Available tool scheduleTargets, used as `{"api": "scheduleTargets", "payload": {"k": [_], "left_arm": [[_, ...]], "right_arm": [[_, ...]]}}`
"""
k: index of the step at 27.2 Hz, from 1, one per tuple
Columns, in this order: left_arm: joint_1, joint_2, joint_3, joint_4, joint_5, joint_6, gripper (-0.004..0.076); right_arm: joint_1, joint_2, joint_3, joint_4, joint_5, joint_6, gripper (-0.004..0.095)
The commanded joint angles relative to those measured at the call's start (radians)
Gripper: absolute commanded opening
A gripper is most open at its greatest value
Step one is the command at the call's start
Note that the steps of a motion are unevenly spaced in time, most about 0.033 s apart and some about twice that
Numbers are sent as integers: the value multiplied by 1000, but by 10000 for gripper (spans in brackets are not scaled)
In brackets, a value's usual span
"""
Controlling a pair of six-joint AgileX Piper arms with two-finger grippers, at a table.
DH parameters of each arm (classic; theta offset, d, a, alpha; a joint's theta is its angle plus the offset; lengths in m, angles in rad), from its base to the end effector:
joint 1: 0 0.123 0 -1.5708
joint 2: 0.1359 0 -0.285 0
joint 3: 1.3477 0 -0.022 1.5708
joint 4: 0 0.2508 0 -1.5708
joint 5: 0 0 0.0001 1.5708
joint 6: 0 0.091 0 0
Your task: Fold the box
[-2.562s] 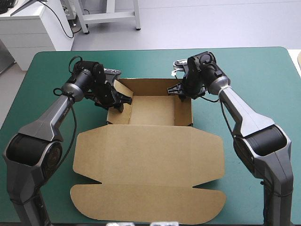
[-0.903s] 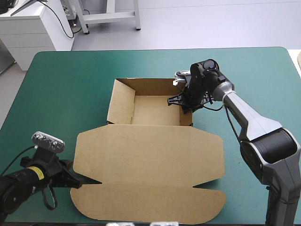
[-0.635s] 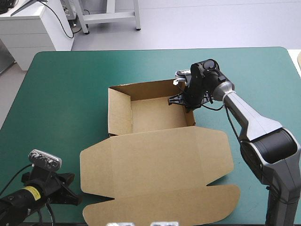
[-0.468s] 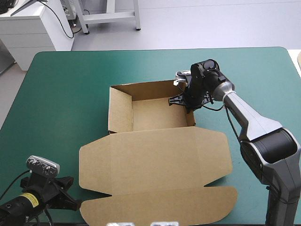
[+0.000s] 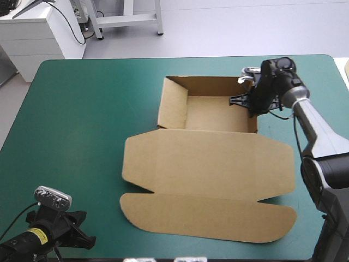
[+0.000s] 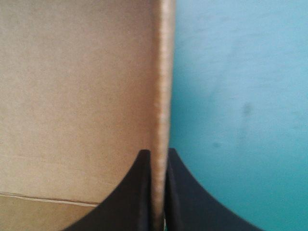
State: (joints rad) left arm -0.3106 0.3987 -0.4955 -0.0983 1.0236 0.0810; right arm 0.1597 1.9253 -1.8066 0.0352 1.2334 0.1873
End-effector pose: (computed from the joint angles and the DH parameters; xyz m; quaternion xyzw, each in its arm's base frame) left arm 0.0528 -0.0250 0.2683 0.1728 0.9167 -0.0889 0.3492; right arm 0.4072 0.0686 0.3017 0.0169 0.9880 0.0433 0.1471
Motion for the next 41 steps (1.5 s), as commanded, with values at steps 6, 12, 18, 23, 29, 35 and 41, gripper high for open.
{"api": "scheduleTargets", "payload": {"k": [6, 12, 18, 23, 29, 35, 41], "left_arm": [[-4, 5, -27, -10, -50, -1, -8], [-4, 5, -27, -10, -50, -1, -8], [-4, 5, -27, -6, -50, -9, -8], [-4, 5, -27, -6, -50, -9, -8], [-4, 5, -27, -6, -50, -9, -8], [-4, 5, -27, -6, -50, -9, -8], [-4, 5, -27, -6, -50, -9, -8]], "right_arm": [[-309, -131, -20, -100, 13, -126, -21], [-548, -132, -20, -104, 13, -176, -21], [-691, -132, -13, -104, 13, -172, -8], [-718, -132, 29, -102, 13, -167, 173], [-721, -133, 50, -110, 13, -187, 385], [-721, -191, 50, -110, 13, -187, 385], [-721, -353, 50, -57, 13, -253, 68]]}}
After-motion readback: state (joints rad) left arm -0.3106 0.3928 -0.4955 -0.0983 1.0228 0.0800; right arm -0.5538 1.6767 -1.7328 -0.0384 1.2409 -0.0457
